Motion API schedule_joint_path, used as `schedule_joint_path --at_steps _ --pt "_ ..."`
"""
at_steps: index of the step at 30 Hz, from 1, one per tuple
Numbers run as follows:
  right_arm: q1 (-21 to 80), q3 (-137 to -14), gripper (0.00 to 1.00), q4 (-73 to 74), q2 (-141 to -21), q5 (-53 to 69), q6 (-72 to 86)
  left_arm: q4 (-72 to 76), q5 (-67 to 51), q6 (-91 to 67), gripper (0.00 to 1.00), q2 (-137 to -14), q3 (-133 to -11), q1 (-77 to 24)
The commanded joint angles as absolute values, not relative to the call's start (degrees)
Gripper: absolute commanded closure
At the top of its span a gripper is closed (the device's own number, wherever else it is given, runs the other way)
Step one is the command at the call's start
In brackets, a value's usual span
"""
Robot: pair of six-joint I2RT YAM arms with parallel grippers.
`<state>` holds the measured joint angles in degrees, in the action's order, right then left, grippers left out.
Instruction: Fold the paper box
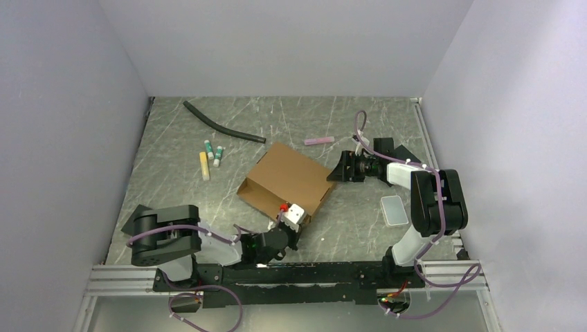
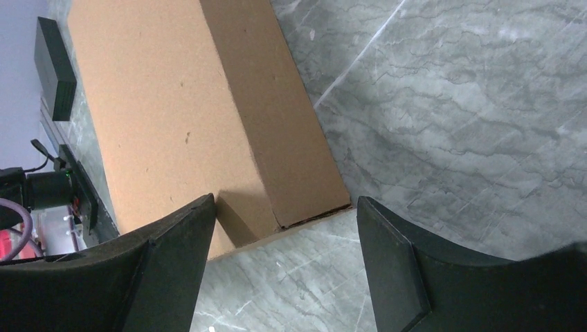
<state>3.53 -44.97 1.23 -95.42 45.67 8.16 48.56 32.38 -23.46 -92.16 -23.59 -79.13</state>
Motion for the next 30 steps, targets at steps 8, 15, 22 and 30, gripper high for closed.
schedule_joint_path --at_steps 8,15,22,30 --pt "3.4 -46.5 0.24 2.4 -96.8 42.1 6.0 39.2 28.8 -25.6 1.0 -86.6 -27.6 -76.5" --pt "4.0 -46.7 0.24 3.0 -96.9 42.7 5.1 28.5 23.0 -29.0 1.0 -83.5 -31.6 -72.0" --pt "4.7 -46.8 0.25 3.3 -96.8 42.7 4.6 14.7 11.2 -29.2 1.0 -86.8 -42.2 -65.9" --pt "4.6 -47.0 0.25 3.7 -96.8 42.3 4.2 0.5 12.8 -33.1 0.56 -80.1 -46.5 -65.5"
